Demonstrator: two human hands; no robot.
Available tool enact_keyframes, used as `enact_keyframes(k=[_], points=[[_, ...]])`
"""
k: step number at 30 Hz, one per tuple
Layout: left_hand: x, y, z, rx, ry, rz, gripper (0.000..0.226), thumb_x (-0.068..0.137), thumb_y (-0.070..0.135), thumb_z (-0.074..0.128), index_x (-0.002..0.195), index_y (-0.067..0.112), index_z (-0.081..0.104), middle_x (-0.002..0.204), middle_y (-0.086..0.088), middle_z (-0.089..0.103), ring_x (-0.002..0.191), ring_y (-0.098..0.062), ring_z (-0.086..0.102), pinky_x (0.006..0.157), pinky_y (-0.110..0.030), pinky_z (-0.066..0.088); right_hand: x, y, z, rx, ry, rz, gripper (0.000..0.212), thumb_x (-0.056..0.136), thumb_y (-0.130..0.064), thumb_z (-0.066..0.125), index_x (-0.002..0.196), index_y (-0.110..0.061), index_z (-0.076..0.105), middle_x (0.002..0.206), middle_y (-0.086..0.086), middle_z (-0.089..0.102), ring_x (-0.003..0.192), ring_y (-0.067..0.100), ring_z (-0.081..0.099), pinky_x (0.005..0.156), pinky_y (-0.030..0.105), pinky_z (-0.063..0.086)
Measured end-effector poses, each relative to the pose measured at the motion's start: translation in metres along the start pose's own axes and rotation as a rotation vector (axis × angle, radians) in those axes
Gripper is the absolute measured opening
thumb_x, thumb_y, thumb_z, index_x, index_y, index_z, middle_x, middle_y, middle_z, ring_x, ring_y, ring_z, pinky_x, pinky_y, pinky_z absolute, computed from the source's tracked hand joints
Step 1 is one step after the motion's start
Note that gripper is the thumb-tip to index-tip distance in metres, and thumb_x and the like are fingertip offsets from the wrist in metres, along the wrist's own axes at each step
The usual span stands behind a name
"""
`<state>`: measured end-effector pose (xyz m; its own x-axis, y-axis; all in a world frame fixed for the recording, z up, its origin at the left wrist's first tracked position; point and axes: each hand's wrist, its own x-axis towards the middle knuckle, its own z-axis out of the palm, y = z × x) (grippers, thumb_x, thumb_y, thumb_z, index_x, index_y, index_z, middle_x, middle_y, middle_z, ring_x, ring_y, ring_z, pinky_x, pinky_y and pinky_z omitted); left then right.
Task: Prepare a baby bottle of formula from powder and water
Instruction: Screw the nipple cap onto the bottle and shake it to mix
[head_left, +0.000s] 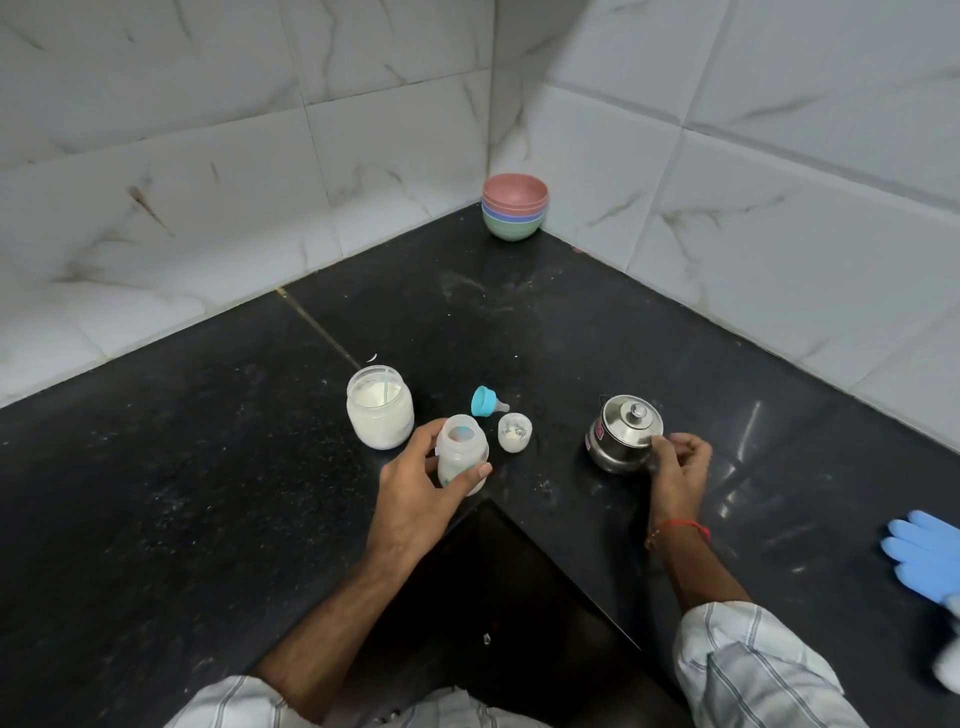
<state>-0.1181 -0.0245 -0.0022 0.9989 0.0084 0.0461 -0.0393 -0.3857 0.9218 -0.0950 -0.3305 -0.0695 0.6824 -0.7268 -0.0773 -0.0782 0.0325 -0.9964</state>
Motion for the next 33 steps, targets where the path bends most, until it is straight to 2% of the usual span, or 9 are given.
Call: enact_keyframes(k=[2,4,6,8,12,15,24,29,33], points=[[0.0,0.0,-0.001,-0.006,0.004,0.006,0.06,0.077,0.036,0.086,0.127,0.041,0.053,0.124,0.023,0.06,0.109,-0.003,0.061,0.089,-0.017,0.052,-0.007,-0.016,0.005,-0.11,0.114,-0.167,0.02,0.089,-0.031,0.065,0.104,-0.021,0.055,0.099,0.002,0.056,0.095,0.024,0.056,0.097,0.045,0.044],[0.0,-0.002,-0.002,-0.01,0.015,0.009,0.06,0.076,0.036,0.086,0.126,0.042,0.054,0.125,0.022,0.061,0.111,-0.005,0.062,0.086,-0.015,0.051,-0.017,-0.038,0.016,-0.274,0.171,-0.528,0.026,0.09,-0.024,0.062,0.111,-0.008,0.059,0.111,0.005,0.057,0.109,0.024,0.052,0.104,0.038,0.04],[0.0,-0.002,-0.003,-0.007,0.027,0.017,0.059,0.076,0.037,0.086,0.125,0.044,0.053,0.124,0.024,0.061,0.111,-0.002,0.062,0.084,-0.013,0.051,-0.026,-0.059,0.038,-0.343,0.035,-0.849,0.02,0.09,-0.011,0.062,0.11,-0.005,0.062,0.112,0.003,0.059,0.111,0.018,0.05,0.103,0.028,0.036],[0.0,-0.002,-0.005,-0.019,0.045,0.031,0.058,0.075,0.038,0.086,0.123,0.043,0.055,0.121,0.023,0.064,0.11,0.002,0.063,0.086,-0.018,0.055,-0.028,-0.073,0.07,-0.395,-0.226,-0.966,0.019,0.092,-0.005,0.062,0.111,-0.006,0.066,0.111,0.005,0.064,0.108,0.019,0.055,0.1,0.029,0.041],[0.001,-0.003,-0.009,-0.02,0.064,0.06,0.06,0.074,0.039,0.087,0.123,0.044,0.053,0.121,0.025,0.063,0.111,0.004,0.061,0.087,-0.02,0.056,-0.017,-0.07,0.143,-0.922,-0.897,-0.602,0.055,0.095,-0.018,0.065,0.147,-0.013,0.047,0.149,0.007,0.05,0.14,0.024,0.042,0.117,0.033,0.03],[0.003,-0.002,-0.014,-0.028,0.075,0.078,0.061,0.073,0.039,0.087,0.123,0.044,0.053,0.121,0.024,0.062,0.113,0.004,0.06,0.086,-0.016,0.054,-0.017,-0.059,0.175,-1.122,-1.075,-0.44,0.071,0.094,-0.02,0.068,0.155,-0.007,0.034,0.158,0.012,0.04,0.147,0.03,0.036,0.12,0.036,0.027],[0.008,-0.006,-0.024,-0.033,0.107,0.084,0.061,0.072,0.037,0.089,0.124,0.038,0.056,0.123,0.021,0.063,0.115,0.001,0.06,0.089,-0.018,0.055,0.003,-0.036,0.198,-1.14,-1.02,-0.446,0.061,0.094,-0.021,0.069,0.149,-0.01,0.045,0.146,0.015,0.053,0.132,0.031,0.051,0.112,0.04,0.041],[0.012,-0.003,-0.02,-0.059,0.083,0.092,0.061,0.073,0.035,0.089,0.126,0.034,0.058,0.123,0.02,0.065,0.114,0.001,0.062,0.088,-0.015,0.053,-0.005,-0.052,0.183,-0.712,-0.879,-0.513,0.064,0.089,-0.022,0.076,0.146,-0.014,0.047,0.126,0.009,0.056,0.115,0.024,0.06,0.102,0.037,0.052],[0.015,-0.001,-0.012,-0.067,0.077,0.088,0.06,0.074,0.033,0.089,0.126,0.03,0.059,0.12,0.019,0.066,0.111,0.002,0.062,0.084,-0.008,0.05,-0.02,-0.089,0.155,-0.418,-0.908,-0.528,0.061,0.087,-0.012,0.076,0.141,-0.022,0.05,0.118,0.007,0.051,0.092,0.024,0.063,0.087,0.034,0.058]])
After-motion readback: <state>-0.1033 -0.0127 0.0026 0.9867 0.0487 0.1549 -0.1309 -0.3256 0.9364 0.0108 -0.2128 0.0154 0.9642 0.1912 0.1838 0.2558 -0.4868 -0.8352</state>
